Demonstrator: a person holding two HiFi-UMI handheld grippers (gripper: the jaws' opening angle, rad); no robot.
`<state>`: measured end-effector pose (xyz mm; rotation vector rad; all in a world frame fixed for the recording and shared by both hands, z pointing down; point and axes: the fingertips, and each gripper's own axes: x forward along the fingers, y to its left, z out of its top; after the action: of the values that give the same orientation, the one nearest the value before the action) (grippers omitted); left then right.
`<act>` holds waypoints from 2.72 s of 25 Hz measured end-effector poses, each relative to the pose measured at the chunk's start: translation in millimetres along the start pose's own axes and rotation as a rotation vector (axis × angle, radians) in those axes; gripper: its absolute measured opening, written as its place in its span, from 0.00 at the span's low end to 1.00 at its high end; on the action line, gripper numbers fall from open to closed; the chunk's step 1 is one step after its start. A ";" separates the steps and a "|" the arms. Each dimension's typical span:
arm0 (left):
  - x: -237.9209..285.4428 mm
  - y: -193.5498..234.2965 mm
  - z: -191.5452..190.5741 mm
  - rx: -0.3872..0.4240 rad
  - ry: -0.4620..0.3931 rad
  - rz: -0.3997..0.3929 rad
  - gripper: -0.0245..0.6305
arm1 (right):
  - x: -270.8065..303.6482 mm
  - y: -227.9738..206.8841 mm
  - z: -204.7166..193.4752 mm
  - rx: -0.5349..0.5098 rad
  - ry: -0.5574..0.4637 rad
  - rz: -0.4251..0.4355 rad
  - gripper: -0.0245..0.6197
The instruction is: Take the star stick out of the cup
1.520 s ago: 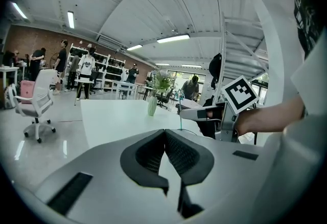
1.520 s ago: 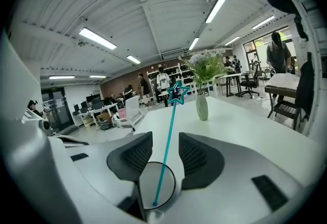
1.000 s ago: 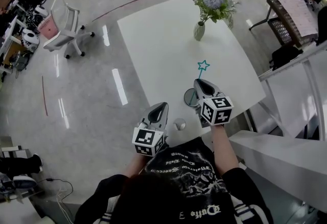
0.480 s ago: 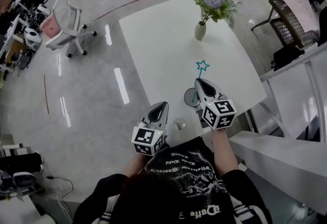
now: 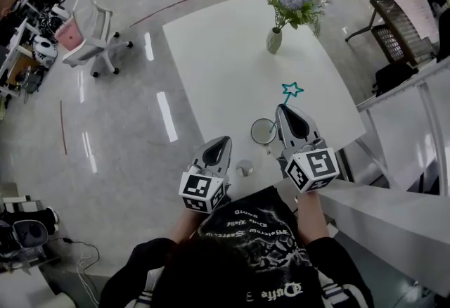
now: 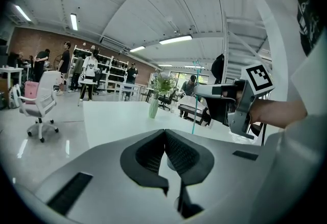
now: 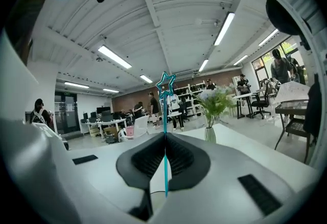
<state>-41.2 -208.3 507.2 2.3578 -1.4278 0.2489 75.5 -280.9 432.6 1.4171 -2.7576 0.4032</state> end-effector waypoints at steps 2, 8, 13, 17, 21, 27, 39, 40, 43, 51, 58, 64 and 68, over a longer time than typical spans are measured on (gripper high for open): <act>0.4 -3.6 3.7 0.005 -0.009 -0.009 0.07 | -8.1 2.8 13.6 -0.021 -0.031 -0.001 0.05; 0.9 -10.8 9.2 0.021 -0.029 -0.025 0.07 | -31.4 -1.4 29.3 -0.067 -0.071 -0.042 0.05; -0.1 -13.9 15.5 0.018 -0.044 -0.029 0.07 | -52.0 -9.8 25.8 -0.080 -0.061 -0.079 0.05; -2.4 -23.7 15.2 0.031 -0.057 -0.041 0.07 | -80.0 -18.5 15.2 -0.079 -0.059 -0.113 0.05; -6.5 -29.6 17.1 0.037 -0.063 -0.058 0.07 | -104.6 -23.9 5.6 -0.068 -0.052 -0.160 0.05; 0.6 -33.0 15.3 0.050 -0.043 -0.097 0.07 | -113.4 -28.6 -6.6 -0.120 -0.022 -0.206 0.05; -3.9 -45.0 0.1 0.049 -0.021 -0.130 0.07 | -127.3 -27.3 -58.5 -0.094 0.077 -0.244 0.05; -1.8 -44.5 -0.8 0.049 -0.017 -0.127 0.07 | -126.5 -30.1 -58.3 -0.098 0.082 -0.244 0.05; 5.4 -40.9 -5.4 0.053 -0.007 -0.115 0.07 | -124.3 -37.1 -58.4 -0.101 0.092 -0.245 0.05; 1.9 -39.1 -11.6 0.055 -0.002 -0.124 0.07 | -121.2 -30.1 -66.8 -0.114 0.117 -0.241 0.05; 3.3 -35.7 -18.5 0.066 0.026 -0.121 0.07 | -118.6 -29.1 -71.2 -0.111 0.131 -0.241 0.05; -3.4 -33.6 -11.7 0.052 0.022 -0.124 0.07 | -118.9 -30.1 -69.8 -0.089 0.117 -0.249 0.05; -9.9 -28.9 -10.9 0.052 0.024 -0.121 0.07 | -118.2 -26.5 -68.5 -0.087 0.114 -0.249 0.05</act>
<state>-19.9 -183.8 507.4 2.4635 -1.2767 0.2836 159.3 -185.3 489.2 1.6336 -2.4390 0.3381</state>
